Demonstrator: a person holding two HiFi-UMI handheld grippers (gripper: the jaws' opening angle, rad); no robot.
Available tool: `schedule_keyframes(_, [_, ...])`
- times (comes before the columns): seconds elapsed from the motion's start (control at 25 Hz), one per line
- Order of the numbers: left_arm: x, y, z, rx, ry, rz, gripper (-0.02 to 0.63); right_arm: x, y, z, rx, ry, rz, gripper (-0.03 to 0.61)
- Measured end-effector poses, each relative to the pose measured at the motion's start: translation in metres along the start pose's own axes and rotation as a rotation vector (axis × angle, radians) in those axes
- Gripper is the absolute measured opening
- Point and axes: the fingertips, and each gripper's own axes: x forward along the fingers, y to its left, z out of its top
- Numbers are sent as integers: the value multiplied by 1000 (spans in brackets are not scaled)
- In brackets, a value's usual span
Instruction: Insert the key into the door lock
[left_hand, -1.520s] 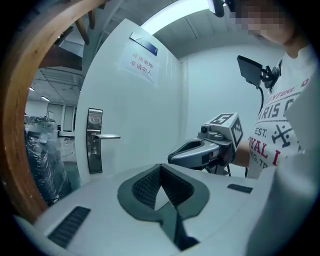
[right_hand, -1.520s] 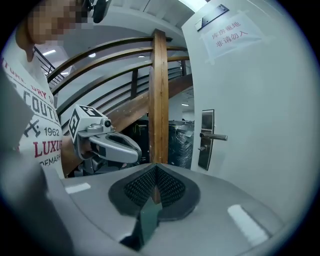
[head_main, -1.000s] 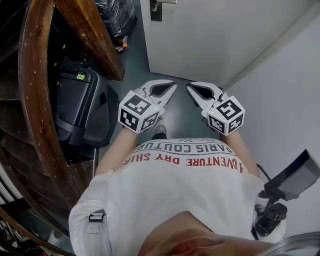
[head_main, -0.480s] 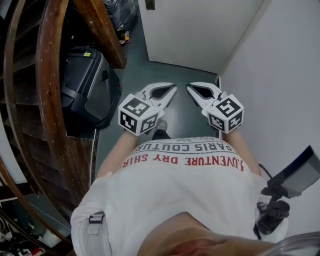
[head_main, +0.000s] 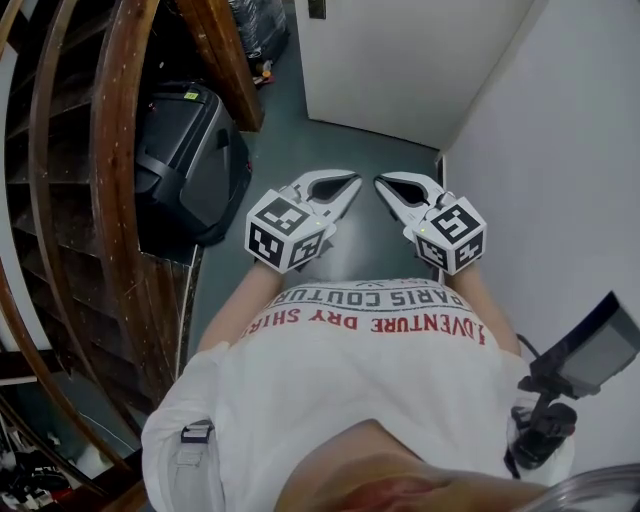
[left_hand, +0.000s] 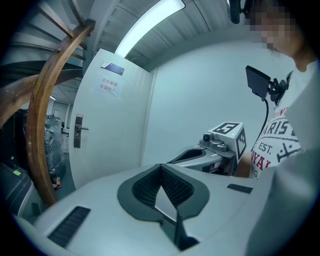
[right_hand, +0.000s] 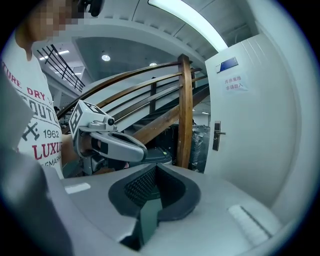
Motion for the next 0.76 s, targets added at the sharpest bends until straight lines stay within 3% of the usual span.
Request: schedule_keyframes(0.76, [-24,-5,12,2,3,25,2,-1,23,22,-11,-27,40,2])
